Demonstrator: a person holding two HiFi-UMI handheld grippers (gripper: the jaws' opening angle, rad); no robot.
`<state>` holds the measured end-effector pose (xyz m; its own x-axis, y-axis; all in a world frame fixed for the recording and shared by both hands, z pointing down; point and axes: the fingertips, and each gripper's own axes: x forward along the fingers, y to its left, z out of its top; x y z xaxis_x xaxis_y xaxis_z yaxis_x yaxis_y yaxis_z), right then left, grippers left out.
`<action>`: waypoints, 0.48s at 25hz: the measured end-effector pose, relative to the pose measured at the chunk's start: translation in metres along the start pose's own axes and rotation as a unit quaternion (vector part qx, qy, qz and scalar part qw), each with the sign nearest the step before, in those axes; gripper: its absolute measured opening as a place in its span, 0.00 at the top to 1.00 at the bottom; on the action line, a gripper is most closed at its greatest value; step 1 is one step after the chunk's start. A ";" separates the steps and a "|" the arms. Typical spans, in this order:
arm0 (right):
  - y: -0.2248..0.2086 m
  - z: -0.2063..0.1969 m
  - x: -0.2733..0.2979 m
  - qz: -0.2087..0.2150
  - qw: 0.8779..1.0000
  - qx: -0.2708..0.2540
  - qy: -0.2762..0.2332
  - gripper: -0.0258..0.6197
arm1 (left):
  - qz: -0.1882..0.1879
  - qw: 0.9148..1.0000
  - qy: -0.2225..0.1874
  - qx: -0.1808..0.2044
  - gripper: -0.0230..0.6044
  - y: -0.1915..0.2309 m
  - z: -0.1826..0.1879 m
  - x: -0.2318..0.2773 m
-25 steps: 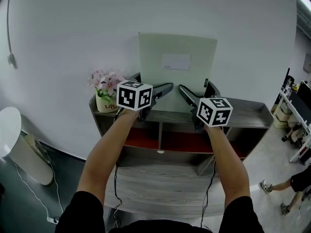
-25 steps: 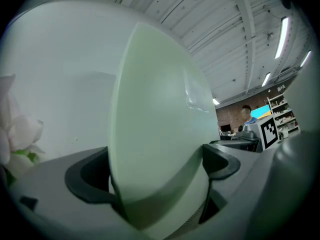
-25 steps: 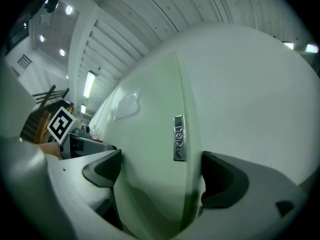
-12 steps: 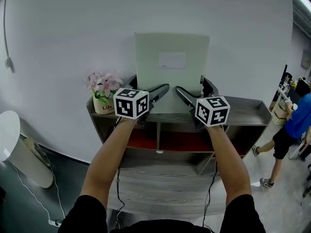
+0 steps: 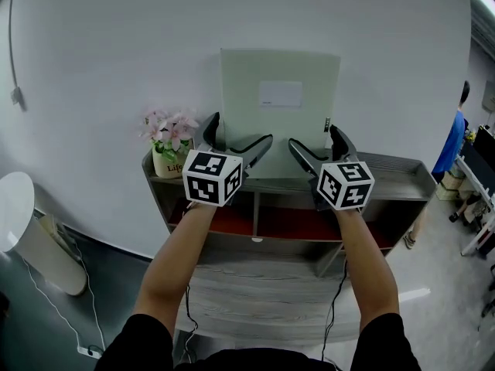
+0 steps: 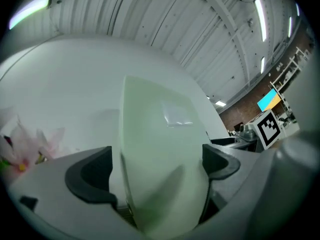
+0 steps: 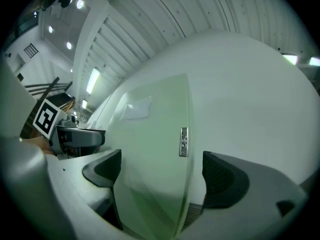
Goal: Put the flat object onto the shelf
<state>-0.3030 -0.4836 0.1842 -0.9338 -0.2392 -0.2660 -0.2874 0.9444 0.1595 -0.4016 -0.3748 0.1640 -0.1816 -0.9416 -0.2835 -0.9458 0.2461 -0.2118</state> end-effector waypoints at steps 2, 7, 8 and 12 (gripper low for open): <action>0.004 0.008 -0.011 -0.003 1.000 -0.002 -0.017 0.19 | 0.015 1.000 -0.016 0.017 0.08 -0.003 0.010 -0.012; 0.022 0.024 -0.045 -0.001 0.999 0.002 -0.054 0.19 | 0.023 0.999 -0.045 0.005 0.08 -0.015 0.019 -0.047; 0.027 0.024 -0.051 0.001 0.998 0.009 -0.058 0.19 | 0.021 0.999 -0.046 -0.001 0.08 -0.018 0.017 -0.053; 0.047 0.004 -0.076 -0.001 0.999 0.020 -0.039 0.19 | 0.011 0.999 -0.034 0.001 0.08 -0.037 -0.007 -0.072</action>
<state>-0.2444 -0.4200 0.2087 -0.9130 -0.2245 -0.3406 -0.2796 0.9524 0.1217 -0.3554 -0.3174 0.1990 -0.1825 -0.9184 -0.3511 -0.9413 0.2663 -0.2074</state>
